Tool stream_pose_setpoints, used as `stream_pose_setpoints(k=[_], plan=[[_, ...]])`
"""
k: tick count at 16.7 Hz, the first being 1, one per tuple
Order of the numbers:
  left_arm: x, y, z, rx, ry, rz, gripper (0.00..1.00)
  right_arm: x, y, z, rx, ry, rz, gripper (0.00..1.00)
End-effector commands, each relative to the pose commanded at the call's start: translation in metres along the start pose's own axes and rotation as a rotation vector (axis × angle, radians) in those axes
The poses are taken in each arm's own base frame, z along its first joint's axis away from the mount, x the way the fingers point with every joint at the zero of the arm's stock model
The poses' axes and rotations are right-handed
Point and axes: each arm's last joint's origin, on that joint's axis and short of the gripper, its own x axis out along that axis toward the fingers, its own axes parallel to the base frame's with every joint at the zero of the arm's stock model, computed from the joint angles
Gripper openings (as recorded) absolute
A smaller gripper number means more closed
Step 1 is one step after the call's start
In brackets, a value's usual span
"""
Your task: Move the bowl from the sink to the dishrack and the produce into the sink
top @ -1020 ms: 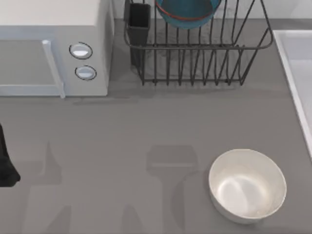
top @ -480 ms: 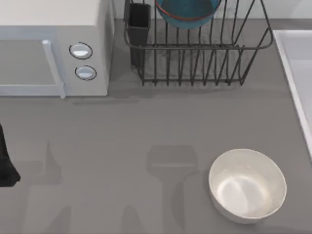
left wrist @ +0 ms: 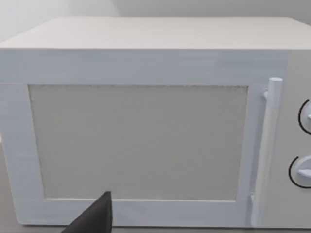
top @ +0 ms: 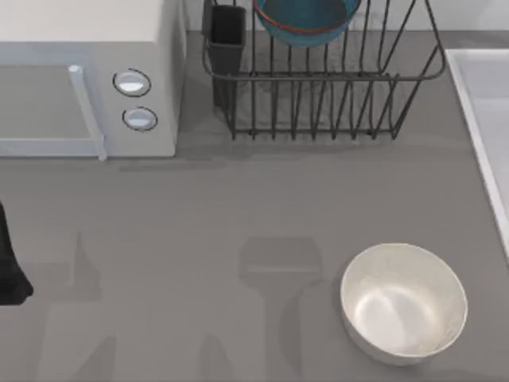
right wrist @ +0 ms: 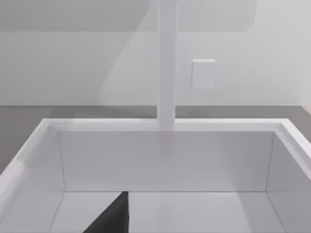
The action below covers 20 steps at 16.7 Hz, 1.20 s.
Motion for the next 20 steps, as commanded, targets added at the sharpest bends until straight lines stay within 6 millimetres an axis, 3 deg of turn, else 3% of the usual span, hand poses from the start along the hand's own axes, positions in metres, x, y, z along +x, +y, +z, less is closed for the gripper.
stream_pose_setpoints(k=[7, 11, 17, 20], plan=[[0.0, 0.0, 0.0, 0.0, 0.0, 0.0, 1.0, 0.0, 0.0, 0.0, 0.0, -0.001, 0.0, 1.0], [0.0, 0.0, 0.0, 0.0, 0.0, 0.0, 1.0, -0.003, 0.025, 0.008, 0.028, 0.06, 0.075, 1.0], [0.0, 0.0, 0.0, 0.0, 0.0, 0.0, 1.0, -0.018, 0.058, 0.05, 0.026, 0.165, 0.075, 1.0], [0.0, 0.0, 0.0, 0.0, 0.0, 0.0, 1.0, -0.033, 0.071, 0.083, -0.023, 0.125, 0.033, 1.0]])
